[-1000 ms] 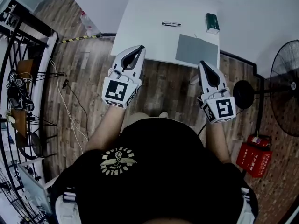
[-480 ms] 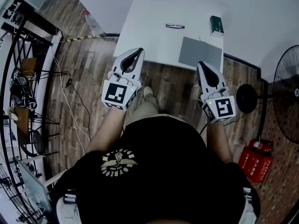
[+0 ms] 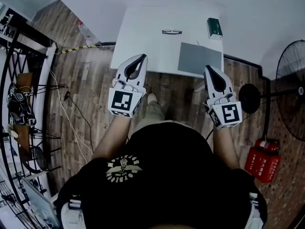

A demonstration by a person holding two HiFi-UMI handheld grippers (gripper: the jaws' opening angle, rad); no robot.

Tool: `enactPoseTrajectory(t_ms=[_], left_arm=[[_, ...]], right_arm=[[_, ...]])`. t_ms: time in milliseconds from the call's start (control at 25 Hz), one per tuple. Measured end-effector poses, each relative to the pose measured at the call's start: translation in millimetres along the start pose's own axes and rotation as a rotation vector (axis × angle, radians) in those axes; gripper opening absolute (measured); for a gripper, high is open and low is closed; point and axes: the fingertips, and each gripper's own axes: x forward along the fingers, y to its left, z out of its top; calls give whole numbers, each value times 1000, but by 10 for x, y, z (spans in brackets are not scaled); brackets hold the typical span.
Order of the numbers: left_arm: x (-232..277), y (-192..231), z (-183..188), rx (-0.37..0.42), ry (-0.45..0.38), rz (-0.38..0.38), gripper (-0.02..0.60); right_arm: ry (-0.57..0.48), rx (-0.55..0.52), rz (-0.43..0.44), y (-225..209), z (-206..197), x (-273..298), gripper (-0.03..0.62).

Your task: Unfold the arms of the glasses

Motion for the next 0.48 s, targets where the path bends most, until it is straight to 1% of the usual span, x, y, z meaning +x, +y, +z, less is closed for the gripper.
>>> enactPoseTrajectory(t_ms=[120,480], left_arm=[[100,56,3,6,-4,-12,6],[404,387,-29,17,5,-5,6]], right_arm=[[-2,5,-3,-55,5,120,0],[1,8,10,-161,-3,579,0]])
